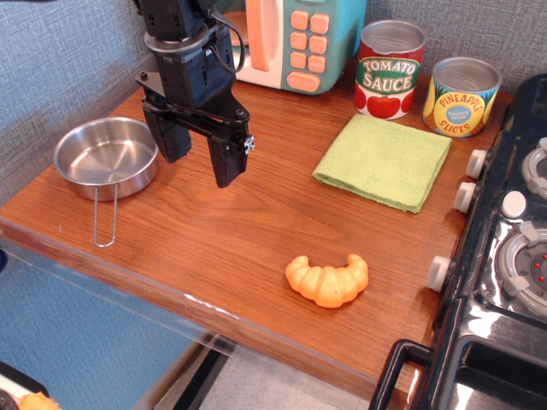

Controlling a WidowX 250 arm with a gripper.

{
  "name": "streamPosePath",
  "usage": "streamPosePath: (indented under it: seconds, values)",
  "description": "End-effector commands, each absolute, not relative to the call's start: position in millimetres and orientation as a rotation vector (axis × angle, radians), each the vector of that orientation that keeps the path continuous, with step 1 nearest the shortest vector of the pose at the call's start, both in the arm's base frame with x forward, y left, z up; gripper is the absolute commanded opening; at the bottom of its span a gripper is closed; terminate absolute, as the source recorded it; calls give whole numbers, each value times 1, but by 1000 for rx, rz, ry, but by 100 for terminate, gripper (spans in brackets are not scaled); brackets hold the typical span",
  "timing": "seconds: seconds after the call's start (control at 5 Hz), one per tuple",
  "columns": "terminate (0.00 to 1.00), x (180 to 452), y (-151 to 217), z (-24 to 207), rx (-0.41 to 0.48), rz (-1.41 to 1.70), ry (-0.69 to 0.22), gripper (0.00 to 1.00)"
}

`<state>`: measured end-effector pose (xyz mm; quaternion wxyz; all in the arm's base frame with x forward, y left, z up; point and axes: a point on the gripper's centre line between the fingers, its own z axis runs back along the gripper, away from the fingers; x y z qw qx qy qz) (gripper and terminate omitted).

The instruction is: Slide the folded cloth to the right of the blue utensil

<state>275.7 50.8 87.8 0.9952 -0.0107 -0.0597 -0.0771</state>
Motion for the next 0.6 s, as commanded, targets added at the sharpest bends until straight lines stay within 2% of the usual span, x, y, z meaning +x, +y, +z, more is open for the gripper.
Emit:
streamPosePath:
  seconds: [0.0, 0.4]
  values:
    - [0, 276, 51, 88, -21, -155, -120, 100]
    - [0, 328, 12, 80, -10, -160, -118, 100]
